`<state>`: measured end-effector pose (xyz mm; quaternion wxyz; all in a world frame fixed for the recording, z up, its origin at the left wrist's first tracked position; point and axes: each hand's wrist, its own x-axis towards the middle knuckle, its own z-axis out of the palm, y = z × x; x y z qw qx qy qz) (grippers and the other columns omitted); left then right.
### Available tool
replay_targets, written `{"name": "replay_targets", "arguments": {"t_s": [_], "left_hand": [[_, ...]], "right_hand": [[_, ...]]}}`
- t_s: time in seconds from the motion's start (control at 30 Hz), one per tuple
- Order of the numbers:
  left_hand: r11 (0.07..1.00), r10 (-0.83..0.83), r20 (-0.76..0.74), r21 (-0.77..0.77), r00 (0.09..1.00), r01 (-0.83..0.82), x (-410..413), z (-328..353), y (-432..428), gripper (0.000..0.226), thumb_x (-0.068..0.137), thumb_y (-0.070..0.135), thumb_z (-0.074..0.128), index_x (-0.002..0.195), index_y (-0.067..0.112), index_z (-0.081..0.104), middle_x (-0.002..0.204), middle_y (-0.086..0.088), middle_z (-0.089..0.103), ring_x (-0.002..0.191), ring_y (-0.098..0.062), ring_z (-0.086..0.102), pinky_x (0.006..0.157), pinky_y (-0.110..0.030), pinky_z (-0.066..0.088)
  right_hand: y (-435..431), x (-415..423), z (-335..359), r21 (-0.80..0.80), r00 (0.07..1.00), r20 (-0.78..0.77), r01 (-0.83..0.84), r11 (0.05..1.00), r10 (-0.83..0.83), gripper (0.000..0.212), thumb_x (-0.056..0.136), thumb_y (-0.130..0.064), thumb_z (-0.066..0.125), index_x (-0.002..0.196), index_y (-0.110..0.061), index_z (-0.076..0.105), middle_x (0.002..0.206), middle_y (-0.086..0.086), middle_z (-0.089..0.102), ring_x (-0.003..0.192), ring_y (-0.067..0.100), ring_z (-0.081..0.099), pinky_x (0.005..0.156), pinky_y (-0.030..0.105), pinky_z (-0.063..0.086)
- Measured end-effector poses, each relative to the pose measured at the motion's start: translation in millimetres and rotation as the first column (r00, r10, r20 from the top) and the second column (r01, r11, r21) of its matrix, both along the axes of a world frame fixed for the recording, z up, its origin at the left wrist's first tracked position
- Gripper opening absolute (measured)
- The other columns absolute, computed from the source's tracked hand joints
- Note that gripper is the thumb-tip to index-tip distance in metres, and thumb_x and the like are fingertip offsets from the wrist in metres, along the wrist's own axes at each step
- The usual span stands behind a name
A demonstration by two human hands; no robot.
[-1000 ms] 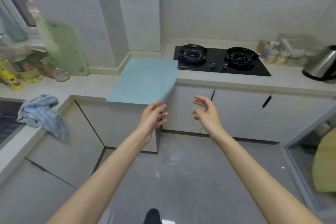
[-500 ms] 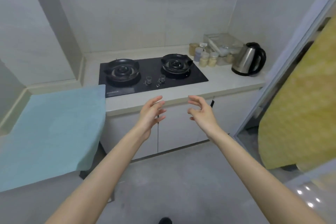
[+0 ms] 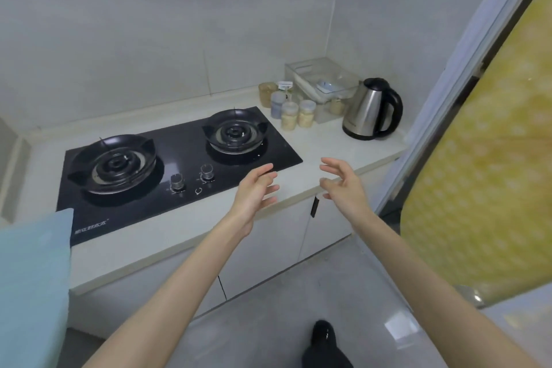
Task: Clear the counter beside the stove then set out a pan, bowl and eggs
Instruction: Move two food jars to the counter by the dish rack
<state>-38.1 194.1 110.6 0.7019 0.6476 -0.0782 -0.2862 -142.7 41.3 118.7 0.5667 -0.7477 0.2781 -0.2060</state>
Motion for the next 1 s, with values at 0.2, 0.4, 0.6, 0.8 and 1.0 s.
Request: {"name": "replay_targets", "arguments": {"t_s": [0.2, 0.4, 0.6, 0.8, 1.0], "left_hand": [[0.998, 0.04, 0.041, 0.043, 0.998, -0.042, 67, -17, -85, 0.033, 0.095, 0.023, 0.056, 0.127, 0.028, 0.055, 0.121, 0.005, 0.062, 0.105, -0.013, 0.063, 0.088, -0.031, 0.054], [0.989, 0.101, 0.045, 0.101, 0.994, -0.105, 131, -17, -169, 0.038, 0.096, 0.022, 0.054, 0.134, 0.025, 0.051, 0.117, 0.005, 0.06, 0.107, -0.013, 0.06, 0.086, -0.029, 0.054], [0.972, 0.123, 0.091, 0.188, 0.988, -0.139, 191, -21, -224, 0.045, 0.097, 0.016, 0.051, 0.141, 0.023, 0.043, 0.128, -0.001, 0.055, 0.112, -0.013, 0.055, 0.093, -0.034, 0.051], [0.933, 0.081, 0.23, 0.325, 0.97, -0.155, 246, -39, -255, 0.057, 0.093, 0.015, 0.058, 0.146, 0.025, 0.036, 0.14, -0.001, 0.046, 0.117, -0.016, 0.05, 0.098, -0.034, 0.046], [0.873, -0.08, 0.365, 0.475, 0.928, -0.112, 313, -69, -292, 0.07, 0.082, 0.022, 0.07, 0.144, 0.026, 0.038, 0.141, -0.002, 0.042, 0.129, -0.018, 0.041, 0.108, -0.037, 0.038]], "right_hand": [[-99, 74, -11, -0.082, 0.996, -0.033, -0.084, 0.993, 0.082, 0.041, 0.093, -0.008, 0.053, 0.128, -0.029, 0.051, 0.127, -0.01, 0.054, 0.084, 0.006, 0.059, 0.079, 0.023, 0.052], [-191, 144, -9, -0.145, 0.98, -0.099, -0.188, 0.971, 0.175, 0.042, 0.092, -0.009, 0.052, 0.131, -0.026, 0.049, 0.129, -0.012, 0.052, 0.095, 0.008, 0.058, 0.069, 0.011, 0.042], [-260, 218, -17, -0.168, 0.948, -0.165, -0.299, 0.939, 0.273, 0.045, 0.093, -0.01, 0.051, 0.134, -0.027, 0.046, 0.134, -0.009, 0.048, 0.105, 0.015, 0.056, 0.08, 0.019, 0.039], [-298, 285, -41, -0.312, 0.894, -0.299, -0.423, 0.851, 0.335, 0.051, 0.09, -0.012, 0.055, 0.138, -0.024, 0.043, 0.14, 0.0, 0.045, 0.123, 0.022, 0.048, 0.1, 0.03, 0.038], [-323, 351, -70, -0.486, 0.83, -0.462, -0.532, 0.693, 0.313, 0.058, 0.086, -0.015, 0.056, 0.141, -0.021, 0.038, 0.144, 0.001, 0.039, 0.129, 0.029, 0.04, 0.105, 0.04, 0.037]]}}
